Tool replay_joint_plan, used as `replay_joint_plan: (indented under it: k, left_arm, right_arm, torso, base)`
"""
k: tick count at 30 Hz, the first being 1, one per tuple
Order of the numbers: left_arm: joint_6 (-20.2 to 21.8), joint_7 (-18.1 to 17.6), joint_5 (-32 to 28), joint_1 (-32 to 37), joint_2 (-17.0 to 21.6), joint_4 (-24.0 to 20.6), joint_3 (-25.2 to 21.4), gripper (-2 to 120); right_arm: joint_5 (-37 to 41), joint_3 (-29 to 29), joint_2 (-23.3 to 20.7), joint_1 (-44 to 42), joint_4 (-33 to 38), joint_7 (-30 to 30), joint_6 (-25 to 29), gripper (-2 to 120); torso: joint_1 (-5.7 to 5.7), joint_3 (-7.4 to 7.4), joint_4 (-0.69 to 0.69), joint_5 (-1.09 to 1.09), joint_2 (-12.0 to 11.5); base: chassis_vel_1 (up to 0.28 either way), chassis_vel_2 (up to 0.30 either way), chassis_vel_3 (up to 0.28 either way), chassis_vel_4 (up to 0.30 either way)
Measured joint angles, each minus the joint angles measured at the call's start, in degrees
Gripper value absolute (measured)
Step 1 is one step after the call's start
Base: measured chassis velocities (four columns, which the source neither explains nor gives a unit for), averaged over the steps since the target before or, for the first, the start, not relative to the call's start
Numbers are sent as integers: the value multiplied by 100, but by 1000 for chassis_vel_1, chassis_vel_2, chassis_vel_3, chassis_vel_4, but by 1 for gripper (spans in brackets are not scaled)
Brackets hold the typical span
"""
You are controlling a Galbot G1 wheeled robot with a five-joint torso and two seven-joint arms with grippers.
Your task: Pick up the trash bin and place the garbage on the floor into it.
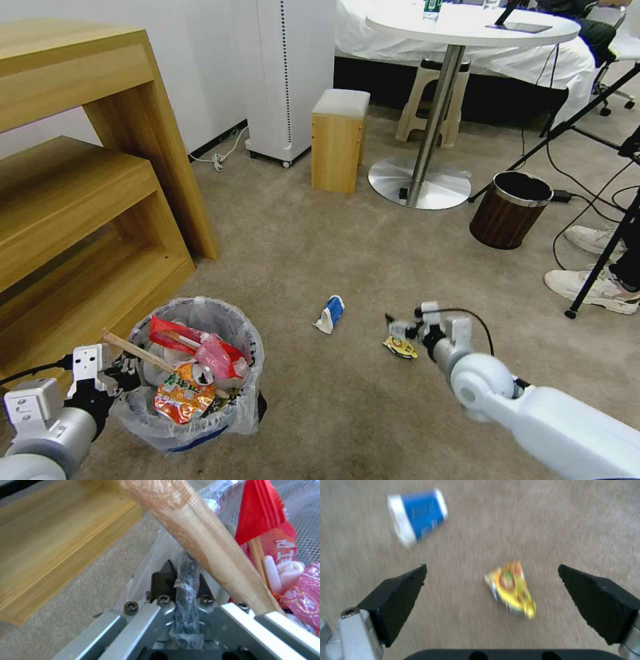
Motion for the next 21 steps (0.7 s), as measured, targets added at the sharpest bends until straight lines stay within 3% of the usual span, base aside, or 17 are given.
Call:
replay_joint_plan:
  k: [5, 12, 21]
  left_arm:
    - [-54, 47, 44, 21, -53, -3, 7, 0]
    - [-56, 46, 40, 81, -61, -128, -25, 0]
    - [-97, 97, 152, 100, -186, -158, 117, 0]
  right_arm:
    - [-287, -340, -121, -88, -90, 122, -124, 100]
    - [-440, -250, -78, -190, -594, 188, -199, 100]
    - [-545, -424, 420, 73, -1498, -24, -318, 100]
  torso:
    - [0, 0, -1, -1, 0]
    - [0, 0, -1, -1, 0]
    - [0, 0, 0, 1, 0]
  base:
    - [0, 0, 0, 0]
    - [0, 0, 0, 0]
    - [0, 0, 0, 0]
